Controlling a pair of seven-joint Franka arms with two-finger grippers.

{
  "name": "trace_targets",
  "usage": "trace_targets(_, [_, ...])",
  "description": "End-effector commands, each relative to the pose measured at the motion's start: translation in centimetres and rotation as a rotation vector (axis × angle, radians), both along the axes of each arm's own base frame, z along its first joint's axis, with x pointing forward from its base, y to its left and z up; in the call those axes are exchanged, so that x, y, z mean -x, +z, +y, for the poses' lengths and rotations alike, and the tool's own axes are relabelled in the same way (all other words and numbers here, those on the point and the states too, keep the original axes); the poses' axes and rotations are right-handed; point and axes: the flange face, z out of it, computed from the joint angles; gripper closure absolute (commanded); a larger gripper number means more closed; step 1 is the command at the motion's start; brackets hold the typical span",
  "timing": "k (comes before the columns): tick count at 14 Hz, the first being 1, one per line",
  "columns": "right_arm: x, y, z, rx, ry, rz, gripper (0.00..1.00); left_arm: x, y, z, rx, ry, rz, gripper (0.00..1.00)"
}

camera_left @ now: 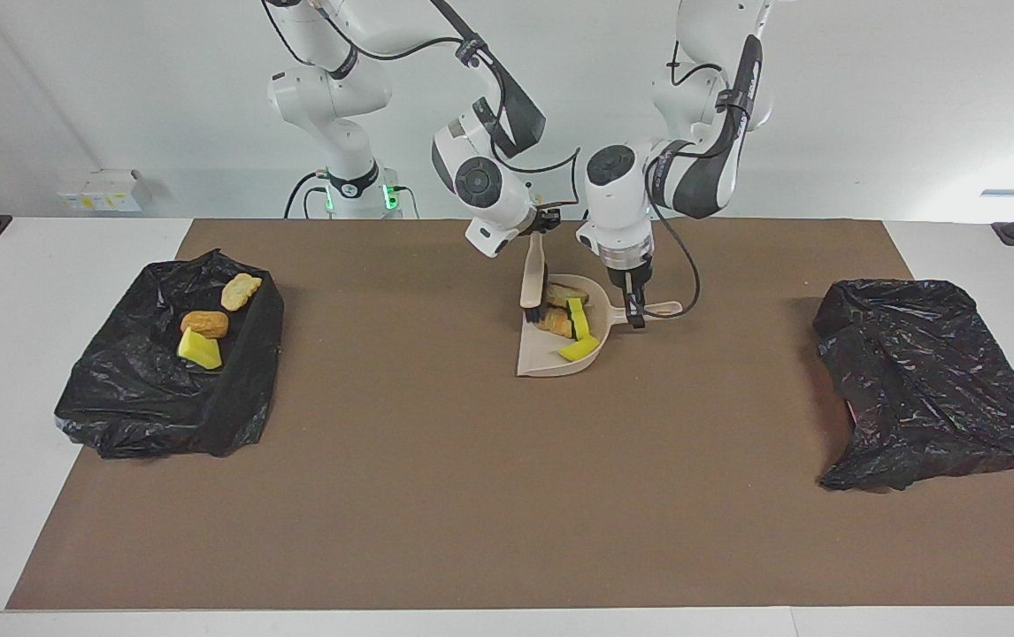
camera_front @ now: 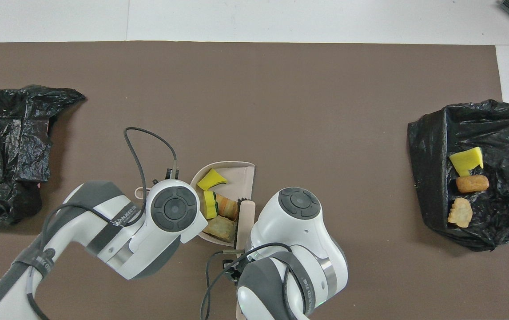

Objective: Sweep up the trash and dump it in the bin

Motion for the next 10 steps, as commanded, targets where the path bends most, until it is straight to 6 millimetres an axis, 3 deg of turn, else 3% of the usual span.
trace_targets(1, [0.6,3.7,-1.5,0.095,0.072,-0.057,1.00,-2.1,-0.3,1.9,0.068,0.038,0.026,1.00])
trace_targets(4, [1.3,7.3,-4.0,0.162,0.089,-0.006,1.00,-6.2,0.9,4.6,0.154,0.050,0.066,1.00])
trace_targets(7, [1.3,4.7,-5.2,0.189,0.062,0.085,1.00,-9.0,2.8,6.8,0.172,0.060,0.028,1.00])
trace_targets(10, [1.5,1.5,-3.6,0.198,0.098,0.081,1.00,-12.1,5.4,10.4,0.168,-0.016,0.012,1.00])
